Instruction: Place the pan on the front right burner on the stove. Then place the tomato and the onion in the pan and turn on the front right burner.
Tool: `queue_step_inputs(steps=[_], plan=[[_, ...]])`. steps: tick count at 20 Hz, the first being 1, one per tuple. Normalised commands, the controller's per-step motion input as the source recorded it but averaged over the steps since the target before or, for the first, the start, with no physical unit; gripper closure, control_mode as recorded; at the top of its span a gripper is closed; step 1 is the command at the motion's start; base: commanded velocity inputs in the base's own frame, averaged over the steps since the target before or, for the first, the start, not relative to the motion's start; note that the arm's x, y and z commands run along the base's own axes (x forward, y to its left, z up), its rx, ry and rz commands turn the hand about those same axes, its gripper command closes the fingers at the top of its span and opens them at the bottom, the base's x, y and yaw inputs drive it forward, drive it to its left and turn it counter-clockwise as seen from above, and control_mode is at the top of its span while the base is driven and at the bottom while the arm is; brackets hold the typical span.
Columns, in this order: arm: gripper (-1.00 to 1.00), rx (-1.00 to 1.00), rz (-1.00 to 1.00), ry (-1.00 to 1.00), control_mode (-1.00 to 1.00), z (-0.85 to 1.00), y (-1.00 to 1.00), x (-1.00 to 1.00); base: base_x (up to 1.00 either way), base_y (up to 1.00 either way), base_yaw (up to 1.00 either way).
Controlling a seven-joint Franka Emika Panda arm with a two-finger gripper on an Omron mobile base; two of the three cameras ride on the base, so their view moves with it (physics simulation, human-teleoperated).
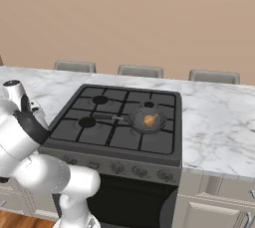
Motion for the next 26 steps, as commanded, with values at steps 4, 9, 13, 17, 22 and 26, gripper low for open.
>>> queue_step_inputs(steps=[4, 9, 13, 17, 22, 26], plan=[[-1.0, -0.02, 0.0, 0.0, -1.0, -0.14, 0.05, 0.09, 0.0, 0.0, 0.0], [-1.0, -0.01, 0.0, 0.0, -1.0, -0.11, 0.04, 0.11, 0.0, 0.0, 0.0], [-1.0, -0.01, 0.0, 0.0, -1.0, -0.1, 0.06, 0.06, 0.0, 0.0, 0.0], [-1.0, -0.01, 0.0, 0.0, -1.0, -0.16, 0.15, 0.08, 0.0, 0.0, 0.0], [-1.0, -0.01, 0.0, 0.0, -1.0, -0.14, 0.14, 0.15, 0.0, 0.0, 0.0], [-1.0, -0.02, 0.0, 0.0, -1.0, -0.22, 0.13, 0.18, 0.0, 0.0, 0.0]])
